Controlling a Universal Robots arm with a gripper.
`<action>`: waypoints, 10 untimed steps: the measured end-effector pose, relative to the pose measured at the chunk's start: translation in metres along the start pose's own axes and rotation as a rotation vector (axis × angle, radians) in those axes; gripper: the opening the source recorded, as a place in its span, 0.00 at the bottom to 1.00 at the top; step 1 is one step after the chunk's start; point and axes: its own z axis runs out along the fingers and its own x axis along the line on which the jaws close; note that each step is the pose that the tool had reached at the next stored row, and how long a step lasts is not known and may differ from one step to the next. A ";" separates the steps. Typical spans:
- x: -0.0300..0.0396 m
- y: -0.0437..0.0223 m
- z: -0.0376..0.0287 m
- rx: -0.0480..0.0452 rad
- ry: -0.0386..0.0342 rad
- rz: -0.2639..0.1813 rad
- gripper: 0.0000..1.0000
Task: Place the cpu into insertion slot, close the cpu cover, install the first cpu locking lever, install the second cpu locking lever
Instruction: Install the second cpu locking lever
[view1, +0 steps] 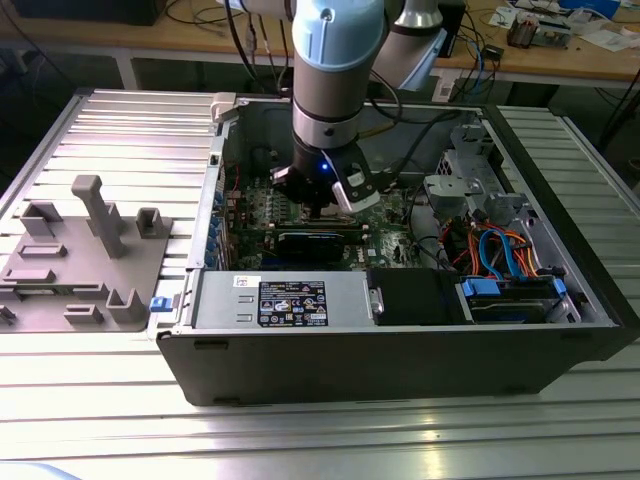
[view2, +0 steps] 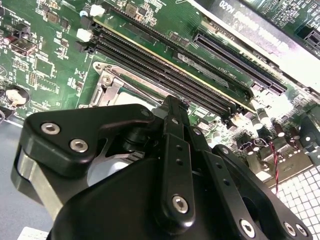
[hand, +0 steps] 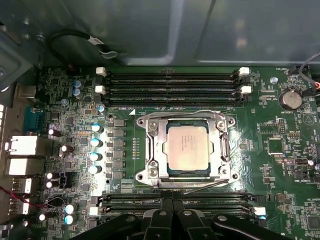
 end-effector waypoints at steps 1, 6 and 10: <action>0.0005 -0.0001 0.0002 -0.0004 0.0000 0.000 0.11; 0.0030 -0.0009 0.0015 -0.0017 0.0004 -0.001 0.11; 0.0039 -0.0035 0.0029 -0.0045 0.0008 -0.002 0.11</action>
